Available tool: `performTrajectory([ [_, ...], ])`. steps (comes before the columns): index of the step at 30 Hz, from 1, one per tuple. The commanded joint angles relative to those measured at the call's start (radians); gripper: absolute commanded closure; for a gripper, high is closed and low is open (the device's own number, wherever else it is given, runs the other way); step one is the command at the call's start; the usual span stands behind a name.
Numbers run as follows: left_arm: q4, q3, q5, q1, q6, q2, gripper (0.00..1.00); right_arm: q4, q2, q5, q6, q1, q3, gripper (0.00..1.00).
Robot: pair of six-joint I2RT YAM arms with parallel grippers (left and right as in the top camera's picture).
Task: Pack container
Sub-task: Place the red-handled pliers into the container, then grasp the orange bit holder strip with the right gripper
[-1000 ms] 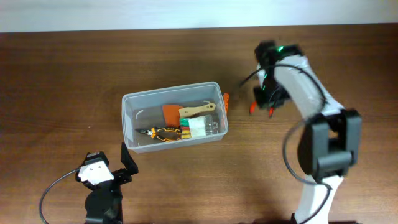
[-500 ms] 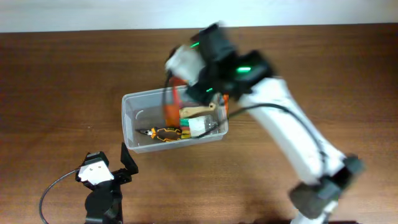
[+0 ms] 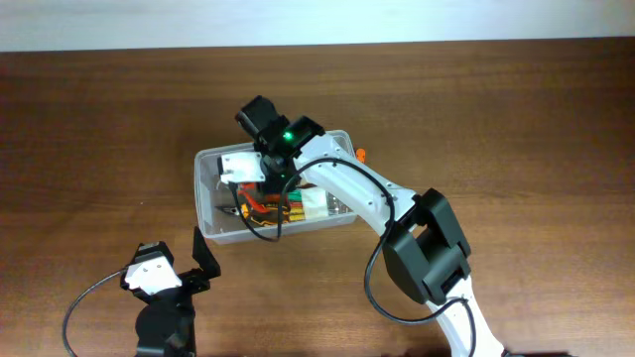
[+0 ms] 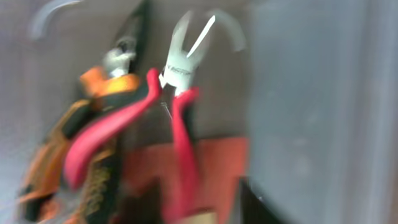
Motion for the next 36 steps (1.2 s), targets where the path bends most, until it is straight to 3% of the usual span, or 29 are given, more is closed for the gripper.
performTrajectory([
  [1, -0.001, -0.004, -0.003, -0.004, 0.009, -0.004, 0.01, 0.015, -0.038, 0.148, 0.163, -0.003, 0.046, 0.02],
  [6, -0.001, -0.004, -0.003, -0.004, 0.009, -0.004, 0.01, -0.109, -0.135, 0.434, 0.491, -0.017, 0.199, 0.02],
  [10, -0.001, -0.004, -0.003, -0.004, 0.009, -0.004, 0.01, -0.319, -0.219, 0.451, 0.800, -0.080, 0.329, 0.02],
  [14, -0.001, -0.004, -0.003, -0.004, 0.009, -0.004, 0.01, -0.470, -0.276, 0.357, 0.988, -0.205, 0.360, 0.02],
  [20, -0.001, -0.004, -0.003, -0.004, 0.009, -0.004, 0.01, -0.579, -0.227, 0.112, 1.395, -0.470, 0.282, 0.01],
  [24, -0.001, -0.004, -0.003, -0.004, 0.009, -0.004, 0.01, -0.488, -0.173, 0.110, 1.506, -0.510, 0.105, 0.03],
  [29, -0.001, -0.004, -0.003, -0.004, 0.009, -0.004, 0.01, -0.390, -0.124, 0.075, 1.544, -0.477, -0.095, 0.05],
  [36, -0.001, -0.004, -0.004, -0.004, 0.009, -0.004, 0.01, -0.328, -0.112, 0.032, 1.482, -0.385, -0.220, 0.05],
])
